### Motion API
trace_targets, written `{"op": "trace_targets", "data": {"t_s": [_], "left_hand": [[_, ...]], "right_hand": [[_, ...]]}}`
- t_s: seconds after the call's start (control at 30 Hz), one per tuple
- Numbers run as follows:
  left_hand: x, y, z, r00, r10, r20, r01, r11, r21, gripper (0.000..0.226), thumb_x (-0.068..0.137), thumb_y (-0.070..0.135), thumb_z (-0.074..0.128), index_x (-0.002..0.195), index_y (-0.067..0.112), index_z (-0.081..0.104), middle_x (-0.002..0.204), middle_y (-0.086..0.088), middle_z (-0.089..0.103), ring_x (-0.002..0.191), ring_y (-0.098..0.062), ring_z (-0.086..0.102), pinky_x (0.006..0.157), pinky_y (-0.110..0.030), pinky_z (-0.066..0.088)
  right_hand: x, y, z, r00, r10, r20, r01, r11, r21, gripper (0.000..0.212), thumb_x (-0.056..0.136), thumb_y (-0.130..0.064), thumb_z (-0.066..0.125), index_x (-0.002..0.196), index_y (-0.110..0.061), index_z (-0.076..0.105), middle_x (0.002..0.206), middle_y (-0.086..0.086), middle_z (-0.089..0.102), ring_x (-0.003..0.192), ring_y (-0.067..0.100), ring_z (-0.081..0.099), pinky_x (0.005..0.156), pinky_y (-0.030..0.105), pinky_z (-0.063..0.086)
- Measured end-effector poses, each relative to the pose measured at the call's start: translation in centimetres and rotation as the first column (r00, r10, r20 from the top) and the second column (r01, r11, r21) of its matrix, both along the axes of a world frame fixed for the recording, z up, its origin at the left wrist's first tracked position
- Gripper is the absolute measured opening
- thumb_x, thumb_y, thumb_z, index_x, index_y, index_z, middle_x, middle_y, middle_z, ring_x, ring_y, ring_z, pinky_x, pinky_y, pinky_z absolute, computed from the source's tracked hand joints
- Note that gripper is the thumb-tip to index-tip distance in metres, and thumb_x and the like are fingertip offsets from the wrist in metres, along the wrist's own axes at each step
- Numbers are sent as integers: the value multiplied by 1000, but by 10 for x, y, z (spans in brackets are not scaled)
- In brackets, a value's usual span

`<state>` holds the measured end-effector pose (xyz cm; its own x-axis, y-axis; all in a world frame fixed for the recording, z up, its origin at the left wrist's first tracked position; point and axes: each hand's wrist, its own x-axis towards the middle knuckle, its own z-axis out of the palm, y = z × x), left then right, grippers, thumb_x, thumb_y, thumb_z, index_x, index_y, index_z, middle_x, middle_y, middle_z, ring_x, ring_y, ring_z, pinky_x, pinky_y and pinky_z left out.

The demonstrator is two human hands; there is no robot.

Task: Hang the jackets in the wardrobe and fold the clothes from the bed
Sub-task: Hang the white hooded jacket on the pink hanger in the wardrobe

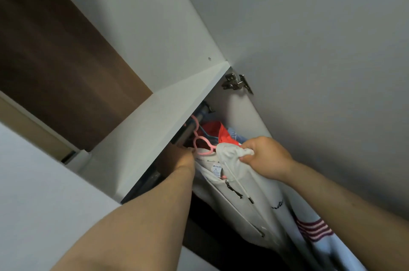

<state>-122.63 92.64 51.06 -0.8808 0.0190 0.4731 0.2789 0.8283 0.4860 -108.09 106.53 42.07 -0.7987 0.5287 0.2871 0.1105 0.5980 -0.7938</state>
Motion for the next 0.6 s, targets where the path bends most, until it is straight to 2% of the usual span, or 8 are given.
{"op": "trace_targets", "data": {"t_s": [0.1, 0.17, 0.27, 0.37, 0.43, 0.5, 0.6], "left_hand": [[-21, -2, -13, 983, 73, 166, -65, 996, -55, 68, 91, 30, 63, 145, -1, 36, 150, -23, 36, 140, -40, 31, 114, -46, 23], [-27, 3, -17, 952, 96, 291, -100, 995, -1, 63, 98, 28, 51, 148, -3, 28, 155, -24, 25, 144, -38, 22, 118, -45, 17], [-37, 10, -21, 919, 39, 393, -41, 999, -5, 51, 103, 18, 45, 144, -8, 30, 153, -24, 31, 142, -34, 28, 114, -35, 19], [-50, 9, -18, 880, -10, 474, 10, 1000, 3, 45, 101, 13, 46, 141, -7, 39, 147, -20, 42, 136, -33, 40, 110, -34, 31], [-53, 6, -17, 897, 11, 442, 4, 999, -33, 47, 97, 17, 56, 138, -5, 45, 144, -20, 47, 132, -33, 45, 109, -36, 36], [-50, 3, -21, 927, 71, 368, -50, 997, -67, 54, 95, 26, 60, 137, -4, 46, 144, -22, 46, 133, -35, 44, 109, -39, 34], [-47, -1, -26, 960, 136, 243, -92, 978, -185, 57, 99, 40, 41, 143, 3, 42, 148, -22, 38, 138, -39, 33, 116, -46, 23]], "right_hand": [[-6, -2, 4, 1000, -19, 22, 18, 999, 39, 21, 81, -35, 61, 74, -15, 60, 65, -2, 58, 62, 16, 53, 49, 26, 32], [-7, -2, 5, 999, -16, 32, 14, 999, 50, 23, 81, -35, 59, 73, -13, 57, 62, -1, 56, 61, 18, 52, 49, 26, 31], [-9, -5, 4, 998, -15, 53, 13, 999, 49, 23, 82, -35, 58, 74, -13, 57, 65, -1, 58, 63, 19, 55, 52, 28, 38], [-11, -6, 6, 997, -9, 74, 3, 998, 69, 19, 84, -33, 58, 78, -15, 62, 72, 0, 63, 72, 22, 60, 60, 29, 46], [-14, -6, 8, 997, -12, 81, 6, 997, 75, 19, 84, -30, 58, 77, -14, 62, 71, 1, 63, 70, 22, 59, 56, 27, 42], [-17, -4, 11, 996, -14, 89, 7, 997, 81, 17, 84, -28, 58, 77, -13, 62, 73, 2, 64, 70, 24, 59, 57, 28, 42], [-24, -5, 14, 995, -11, 95, 2, 996, 87, 16, 86, -25, 57, 78, -12, 63, 73, 2, 62, 72, 26, 57, 57, 29, 41]]}}
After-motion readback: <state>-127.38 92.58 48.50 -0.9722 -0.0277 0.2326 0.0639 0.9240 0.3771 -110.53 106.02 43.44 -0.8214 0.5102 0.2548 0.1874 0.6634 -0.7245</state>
